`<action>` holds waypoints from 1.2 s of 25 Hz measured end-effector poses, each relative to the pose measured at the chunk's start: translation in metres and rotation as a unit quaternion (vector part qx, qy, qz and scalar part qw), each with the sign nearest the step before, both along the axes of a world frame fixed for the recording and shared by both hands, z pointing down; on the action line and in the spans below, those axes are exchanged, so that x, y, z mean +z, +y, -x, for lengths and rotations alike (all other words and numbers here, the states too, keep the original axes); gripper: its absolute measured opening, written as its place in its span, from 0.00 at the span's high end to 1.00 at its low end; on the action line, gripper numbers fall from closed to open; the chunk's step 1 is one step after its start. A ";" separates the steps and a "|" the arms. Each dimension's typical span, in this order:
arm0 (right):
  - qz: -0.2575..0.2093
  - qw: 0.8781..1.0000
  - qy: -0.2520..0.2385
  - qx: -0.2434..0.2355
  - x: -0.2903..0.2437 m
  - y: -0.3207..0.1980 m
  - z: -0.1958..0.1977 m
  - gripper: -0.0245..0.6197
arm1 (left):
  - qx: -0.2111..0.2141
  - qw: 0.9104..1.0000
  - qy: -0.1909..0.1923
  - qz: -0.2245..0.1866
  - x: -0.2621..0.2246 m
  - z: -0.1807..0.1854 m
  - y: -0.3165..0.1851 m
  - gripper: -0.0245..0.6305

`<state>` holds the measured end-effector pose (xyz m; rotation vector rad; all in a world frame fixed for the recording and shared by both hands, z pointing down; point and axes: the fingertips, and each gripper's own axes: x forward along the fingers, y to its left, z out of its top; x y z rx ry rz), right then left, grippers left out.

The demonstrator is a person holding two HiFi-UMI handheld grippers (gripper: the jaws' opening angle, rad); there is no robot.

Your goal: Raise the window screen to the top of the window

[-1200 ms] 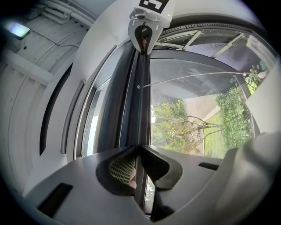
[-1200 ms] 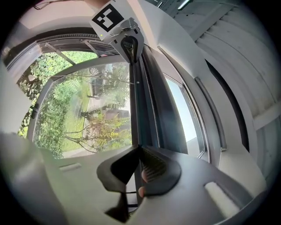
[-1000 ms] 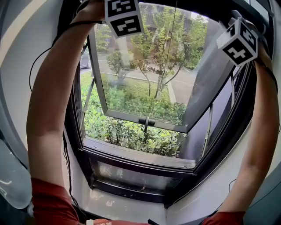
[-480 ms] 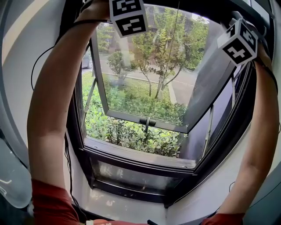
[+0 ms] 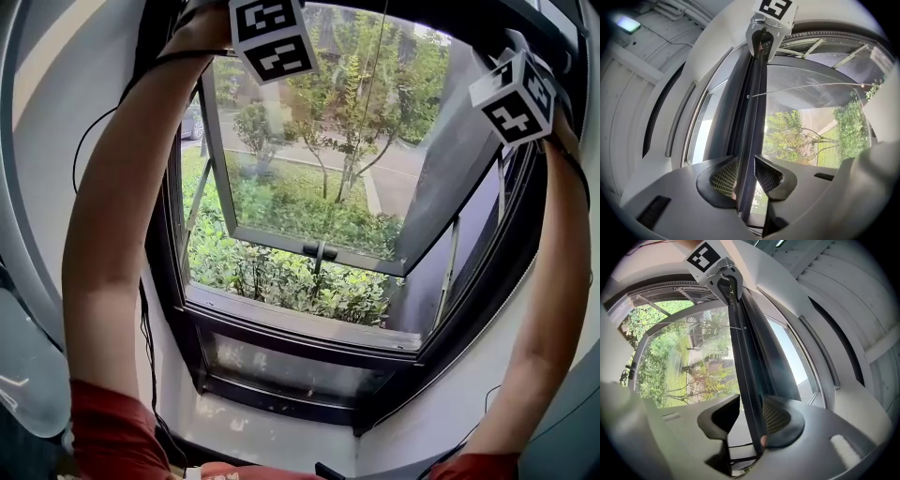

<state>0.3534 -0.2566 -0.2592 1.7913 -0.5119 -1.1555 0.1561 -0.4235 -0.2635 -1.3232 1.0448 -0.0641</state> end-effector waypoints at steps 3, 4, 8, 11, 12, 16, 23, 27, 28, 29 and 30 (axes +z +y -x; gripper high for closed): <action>-0.005 1.000 0.002 -0.012 0.010 0.000 0.000 0.74 | 0.033 0.999 0.001 0.006 0.014 0.000 0.008 0.82; -0.005 1.000 0.003 -0.013 0.013 -0.001 -0.001 0.74 | 0.043 0.999 0.003 0.006 0.017 0.001 0.010 0.81; -0.022 0.999 -0.014 -0.044 0.021 0.000 0.001 0.74 | 0.069 0.997 0.007 0.014 0.029 0.003 0.016 0.81; -0.047 0.994 -0.028 -0.092 0.034 0.003 0.009 0.74 | 0.093 0.995 0.009 0.018 0.041 0.002 0.025 0.80; -0.050 0.993 -0.033 -0.102 0.041 0.002 0.009 0.74 | 0.102 0.995 0.010 0.020 0.046 0.001 0.027 0.80; -0.035 0.991 -0.059 -0.113 0.075 -0.006 -0.001 0.74 | 0.131 0.991 0.006 0.040 0.075 -0.006 0.026 0.80; -0.042 0.983 -0.079 -0.158 0.116 -0.010 0.009 0.74 | 0.201 0.974 0.042 0.090 0.120 -0.008 0.026 0.80; -0.047 0.979 -0.099 -0.174 0.145 -0.011 0.002 0.74 | 0.242 0.960 0.066 0.126 0.150 -0.010 0.025 0.80; -0.050 0.976 -0.104 -0.182 0.150 -0.011 0.003 0.74 | 0.251 0.956 0.070 0.132 0.158 -0.011 0.024 0.80; -0.053 0.974 -0.106 -0.191 0.156 -0.010 0.005 0.74 | 0.257 0.954 0.073 0.138 0.167 -0.011 0.024 0.80; -0.055 0.973 -0.110 -0.197 0.162 -0.009 0.007 0.74 | 0.262 0.951 0.076 0.144 0.177 -0.011 0.023 0.80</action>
